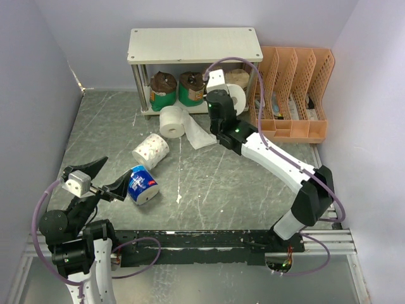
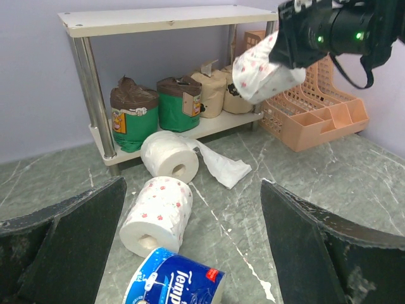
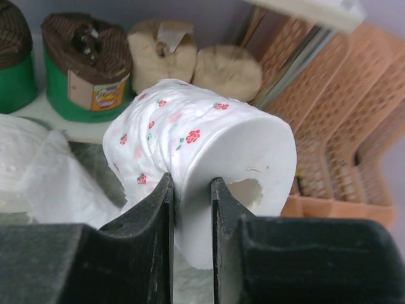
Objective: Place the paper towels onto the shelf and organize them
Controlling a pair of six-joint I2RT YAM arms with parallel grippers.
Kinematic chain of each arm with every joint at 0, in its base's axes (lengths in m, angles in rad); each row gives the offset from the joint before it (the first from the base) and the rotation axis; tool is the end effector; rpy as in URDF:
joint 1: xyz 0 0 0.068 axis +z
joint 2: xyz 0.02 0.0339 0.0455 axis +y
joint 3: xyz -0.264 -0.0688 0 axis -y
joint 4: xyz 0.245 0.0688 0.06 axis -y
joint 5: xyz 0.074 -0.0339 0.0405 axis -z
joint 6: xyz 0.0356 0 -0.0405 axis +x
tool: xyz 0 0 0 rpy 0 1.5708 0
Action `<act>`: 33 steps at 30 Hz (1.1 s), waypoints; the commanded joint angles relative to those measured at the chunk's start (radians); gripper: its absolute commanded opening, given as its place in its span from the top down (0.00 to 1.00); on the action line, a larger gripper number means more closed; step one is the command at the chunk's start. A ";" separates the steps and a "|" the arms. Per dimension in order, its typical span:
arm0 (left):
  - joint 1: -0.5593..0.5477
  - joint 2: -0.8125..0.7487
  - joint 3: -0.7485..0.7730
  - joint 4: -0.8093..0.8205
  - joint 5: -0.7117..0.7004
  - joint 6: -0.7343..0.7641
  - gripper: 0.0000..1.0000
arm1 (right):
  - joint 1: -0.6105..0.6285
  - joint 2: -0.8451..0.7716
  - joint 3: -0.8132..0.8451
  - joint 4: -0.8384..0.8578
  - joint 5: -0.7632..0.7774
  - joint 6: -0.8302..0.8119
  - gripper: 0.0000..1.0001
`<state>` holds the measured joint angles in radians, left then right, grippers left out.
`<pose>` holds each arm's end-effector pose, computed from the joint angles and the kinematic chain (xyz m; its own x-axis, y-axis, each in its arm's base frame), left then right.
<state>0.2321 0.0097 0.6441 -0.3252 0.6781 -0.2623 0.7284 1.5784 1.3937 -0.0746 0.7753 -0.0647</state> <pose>0.0194 -0.0184 0.3406 0.1817 -0.1646 -0.9695 0.4654 0.8829 -0.0626 0.2927 0.2277 0.3660 -0.1928 -0.2339 -0.9529 0.0170 0.9702 -0.2416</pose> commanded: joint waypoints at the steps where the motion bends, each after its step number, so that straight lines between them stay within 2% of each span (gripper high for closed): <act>1: 0.009 -0.011 0.014 0.018 -0.002 -0.006 0.01 | 0.041 -0.035 0.114 -0.010 0.105 -0.324 1.00; 5: 0.007 -0.011 0.014 0.018 -0.003 -0.006 0.01 | 0.046 -0.003 0.276 -0.139 0.075 -0.401 1.00; 10: 0.005 -0.011 0.015 0.015 -0.009 -0.008 0.01 | 0.037 0.025 0.385 -0.135 0.015 -0.630 1.00; 12: 0.003 -0.011 0.017 0.014 -0.010 -0.009 0.01 | 0.013 0.059 0.481 -0.193 -0.047 -0.657 1.00; 15: -0.002 -0.011 0.017 0.015 -0.009 -0.009 0.01 | -0.053 0.185 0.794 -0.374 -0.158 -0.584 1.00; 18: -0.007 -0.011 0.015 0.018 -0.005 -0.011 0.01 | -0.099 0.359 1.149 -0.508 -0.139 -0.589 1.00; 19: -0.010 -0.011 0.014 0.018 -0.004 -0.012 0.01 | -0.104 0.390 1.198 -0.493 -0.125 -0.607 1.00; 21: -0.014 -0.011 0.014 0.020 0.000 -0.011 0.01 | -0.128 0.376 1.125 -0.360 -0.112 -0.641 1.00; 22: -0.014 -0.011 0.014 0.021 0.003 -0.012 0.01 | -0.142 0.394 1.141 -0.344 -0.113 -0.639 1.00; 23: -0.013 -0.011 0.014 0.021 0.004 -0.011 0.01 | -0.153 0.426 1.193 -0.357 -0.103 -0.638 1.00; 28: -0.012 -0.011 0.015 0.013 -0.007 -0.008 0.01 | -0.219 0.486 1.187 -0.327 -0.160 -0.588 1.00; 33: -0.001 -0.011 0.015 0.015 -0.009 -0.008 0.01 | -0.230 0.512 1.170 -0.313 -0.204 -0.558 1.00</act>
<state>0.2218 0.0097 0.6441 -0.3252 0.6777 -0.2626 0.5037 2.0792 2.5549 -0.4351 0.6231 -0.6426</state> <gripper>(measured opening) 0.990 0.195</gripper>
